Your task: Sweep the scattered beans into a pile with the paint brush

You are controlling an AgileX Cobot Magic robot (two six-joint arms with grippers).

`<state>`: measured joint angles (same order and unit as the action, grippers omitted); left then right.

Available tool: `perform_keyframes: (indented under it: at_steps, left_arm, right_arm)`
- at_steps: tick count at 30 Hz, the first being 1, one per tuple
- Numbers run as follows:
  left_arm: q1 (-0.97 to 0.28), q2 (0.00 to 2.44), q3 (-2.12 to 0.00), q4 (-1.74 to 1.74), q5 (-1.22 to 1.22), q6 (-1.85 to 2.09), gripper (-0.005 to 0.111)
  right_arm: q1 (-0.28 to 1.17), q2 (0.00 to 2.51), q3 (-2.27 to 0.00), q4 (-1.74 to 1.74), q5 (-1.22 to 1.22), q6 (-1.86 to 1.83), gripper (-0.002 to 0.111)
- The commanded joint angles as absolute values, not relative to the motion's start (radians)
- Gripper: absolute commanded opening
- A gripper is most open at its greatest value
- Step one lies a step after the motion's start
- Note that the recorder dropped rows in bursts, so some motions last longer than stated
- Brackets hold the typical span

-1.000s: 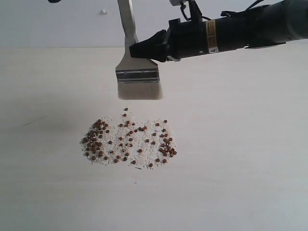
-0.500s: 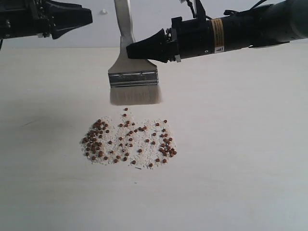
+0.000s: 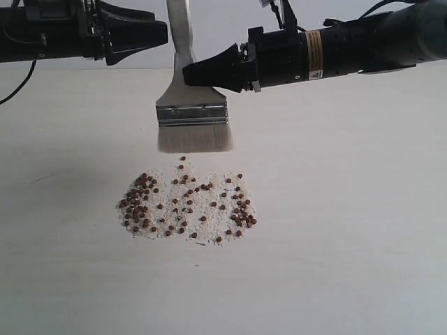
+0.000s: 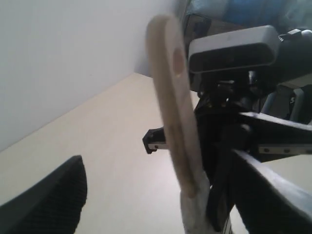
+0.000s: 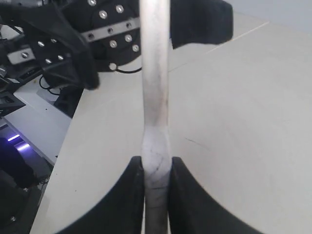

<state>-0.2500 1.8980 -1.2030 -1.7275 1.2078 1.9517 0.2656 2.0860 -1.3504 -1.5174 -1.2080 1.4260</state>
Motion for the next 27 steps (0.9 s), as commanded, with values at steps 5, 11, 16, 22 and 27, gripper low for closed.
perform_keyframes:
  at_steps: [5, 11, 16, 22, 27]
  left_arm:
    - [-0.292, 1.836, -1.201, -1.744, 1.221, 1.95, 0.075]
    - [-0.315, 1.838, -1.205, -1.744, 1.221, 1.958, 0.075]
    - [-0.308, 1.838, -1.212, -1.744, 1.221, 1.956, 0.075]
    - [-0.288, 1.838, -1.212, -1.744, 1.221, 1.955, 0.075]
    - [-0.288, 1.838, -1.212, -1.744, 1.221, 1.958, 0.075]
  right_arm:
    - [0.267, 2.111, -1.356, -1.502, -1.221, 1.41, 0.0]
    - [0.267, 2.111, -1.356, -1.52, -1.221, 1.407, 0.0]
    - [0.267, 2.111, -1.356, -1.568, -1.221, 1.415, 0.0]
    - [0.267, 2.099, -1.356, -1.57, -1.221, 1.417, 0.0]
    - [0.267, 2.082, -1.356, -1.57, -1.221, 1.417, 0.0]
